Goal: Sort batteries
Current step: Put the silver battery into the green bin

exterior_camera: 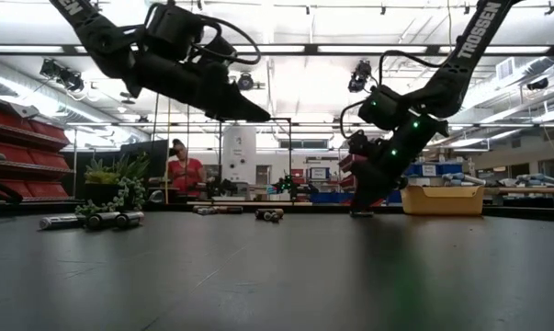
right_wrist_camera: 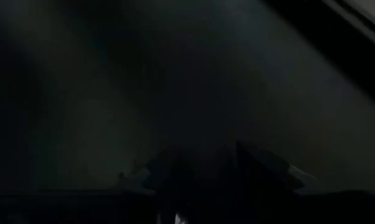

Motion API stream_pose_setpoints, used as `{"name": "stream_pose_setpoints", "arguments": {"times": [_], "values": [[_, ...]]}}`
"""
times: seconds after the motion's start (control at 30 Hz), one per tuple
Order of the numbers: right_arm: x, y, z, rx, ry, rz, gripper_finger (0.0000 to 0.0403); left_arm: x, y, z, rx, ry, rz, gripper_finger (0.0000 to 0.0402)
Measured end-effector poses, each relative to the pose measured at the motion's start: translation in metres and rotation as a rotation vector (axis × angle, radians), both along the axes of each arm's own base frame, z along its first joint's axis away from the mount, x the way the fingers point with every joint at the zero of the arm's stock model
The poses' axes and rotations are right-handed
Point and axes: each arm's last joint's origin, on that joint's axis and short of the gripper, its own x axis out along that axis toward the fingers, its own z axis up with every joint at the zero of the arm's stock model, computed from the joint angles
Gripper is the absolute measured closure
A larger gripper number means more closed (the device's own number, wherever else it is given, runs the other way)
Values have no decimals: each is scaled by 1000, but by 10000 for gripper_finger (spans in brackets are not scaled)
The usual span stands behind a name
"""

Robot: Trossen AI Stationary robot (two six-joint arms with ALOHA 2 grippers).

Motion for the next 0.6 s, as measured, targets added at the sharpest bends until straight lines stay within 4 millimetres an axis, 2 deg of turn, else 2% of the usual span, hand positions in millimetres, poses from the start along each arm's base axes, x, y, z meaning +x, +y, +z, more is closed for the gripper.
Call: {"name": "stream_pose_setpoints", "arguments": {"times": [0.23, 0.47, 0.6], "values": [[2, 13, 15, -7, 1, 43, 248, 0, -1, -1, -18, 7, 7, 385], [-2, 44, 25, 3, 142, 224, 248, 0, -3, -2, -18, 15, 2, 385], [0, 55, 26, -11, 172, 297, 247, 1, -3, -1, -14, 10, 0, 385]]}}
